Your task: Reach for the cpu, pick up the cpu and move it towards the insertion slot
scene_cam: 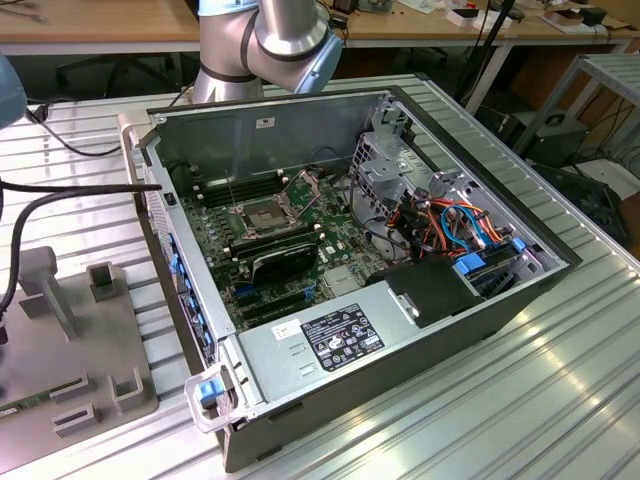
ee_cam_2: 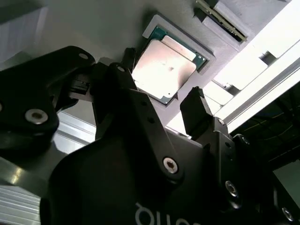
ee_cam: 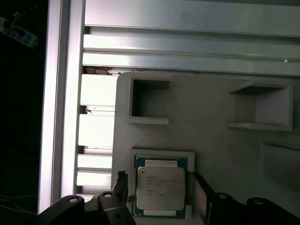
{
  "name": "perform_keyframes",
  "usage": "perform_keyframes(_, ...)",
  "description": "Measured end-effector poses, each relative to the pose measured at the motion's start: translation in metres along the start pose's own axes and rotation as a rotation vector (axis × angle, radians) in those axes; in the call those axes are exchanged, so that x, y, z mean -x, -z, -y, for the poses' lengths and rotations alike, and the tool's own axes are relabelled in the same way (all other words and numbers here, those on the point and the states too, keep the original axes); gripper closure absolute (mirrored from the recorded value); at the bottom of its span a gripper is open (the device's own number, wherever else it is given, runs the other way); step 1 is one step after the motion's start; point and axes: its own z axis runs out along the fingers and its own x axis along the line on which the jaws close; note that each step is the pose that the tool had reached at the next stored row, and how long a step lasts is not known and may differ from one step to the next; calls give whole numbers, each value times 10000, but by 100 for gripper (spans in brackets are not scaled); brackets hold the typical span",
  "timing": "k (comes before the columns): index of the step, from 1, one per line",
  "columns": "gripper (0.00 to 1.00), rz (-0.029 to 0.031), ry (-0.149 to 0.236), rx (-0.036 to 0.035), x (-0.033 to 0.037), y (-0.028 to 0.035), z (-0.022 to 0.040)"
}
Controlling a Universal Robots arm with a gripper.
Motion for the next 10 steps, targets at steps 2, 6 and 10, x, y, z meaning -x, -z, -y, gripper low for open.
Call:
perform_keyframes(2,34,1,-1,0,7,-40,1)
perform_keyframes(6,34,-2,28,-172,8,-80,5)
perform_keyframes(10,34,-7,29,-230,8,-80,6)
